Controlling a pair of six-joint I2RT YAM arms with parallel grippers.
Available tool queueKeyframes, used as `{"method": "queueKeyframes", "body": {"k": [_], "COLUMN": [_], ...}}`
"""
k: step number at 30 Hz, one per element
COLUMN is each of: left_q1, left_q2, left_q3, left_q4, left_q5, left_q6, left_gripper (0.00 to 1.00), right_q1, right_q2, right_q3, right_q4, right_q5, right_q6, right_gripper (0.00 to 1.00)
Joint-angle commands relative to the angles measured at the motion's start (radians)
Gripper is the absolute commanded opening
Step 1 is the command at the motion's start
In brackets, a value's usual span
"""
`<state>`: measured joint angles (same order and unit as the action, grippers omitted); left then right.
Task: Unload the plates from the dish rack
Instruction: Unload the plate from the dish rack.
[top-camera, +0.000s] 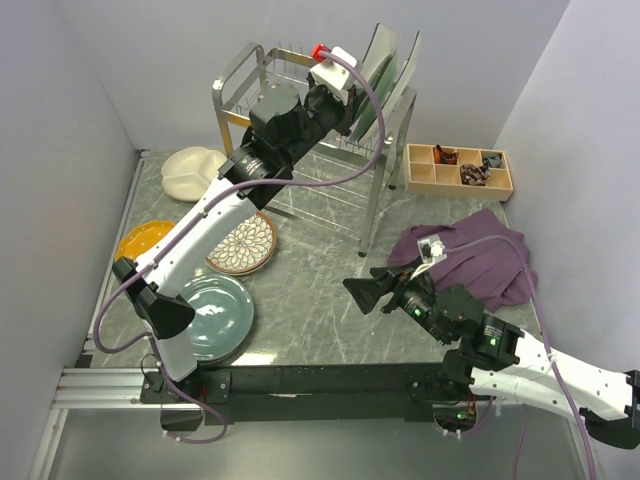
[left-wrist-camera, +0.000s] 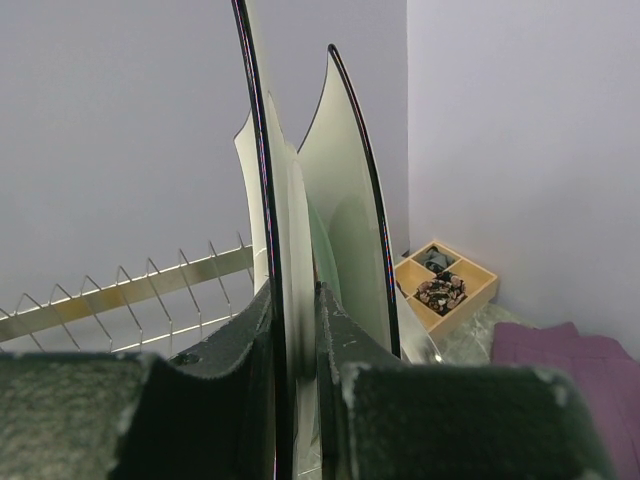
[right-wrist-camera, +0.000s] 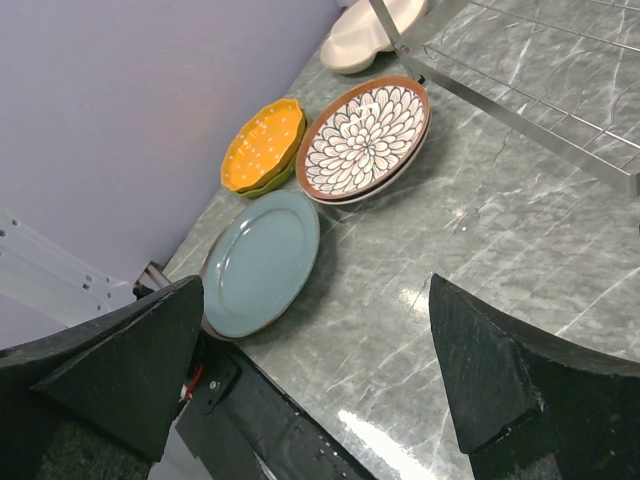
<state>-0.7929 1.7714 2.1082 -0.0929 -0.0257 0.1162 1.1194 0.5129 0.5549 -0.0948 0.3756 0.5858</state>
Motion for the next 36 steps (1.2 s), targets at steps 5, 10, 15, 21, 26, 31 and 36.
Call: {"method": "queueKeyframes", "body": {"k": [5,10,15,21,26,31,36], "left_q1": [-0.060,-0.080,-0.089,-0.094,-0.094,-0.092,-0.056], "left_q2": [-0.087,-0.076,-0.075,-0.092,-0.079,-0.081,-0.073], "left_q3": [0.050,0.090,0.095,0.079,0.088,0.064,0.075], "left_q4": [0.246,0.233,0.217,0.243,0.248,0.277,0.280], "left_q5": [0.110,0.109,0.101,0.116,0.090,0.043,0.043], "left_q6": [0.013,0.033,0.059,0.068,0.082,0.083,0.030], "left_gripper": [0.01,0.01,0.01,0.01,0.01,0.01,0.01], "right_q1": [0.005,0.003,0.003,0.005,0.003,0.003,0.003], "right_q2": [0.001,0.006,0.006,0.013,0.015,0.015,0.018], "right_q3": [-0.001,0.002,0.000,0.002,0.002,0.002,0.002], "right_q4": [0.053,0.050,0.053,0.053,0.055,0.053,0.052], "right_q5": [0.006,0.006,0.005,0.005,0.006,0.008,0.022], "right_q6": [-0.003,-0.003,-0.003,-0.003,-0.004,-0.004,-0.004], "right_gripper": [0.99,0.99,0.99,0.99,0.98,0.98,0.98]}}
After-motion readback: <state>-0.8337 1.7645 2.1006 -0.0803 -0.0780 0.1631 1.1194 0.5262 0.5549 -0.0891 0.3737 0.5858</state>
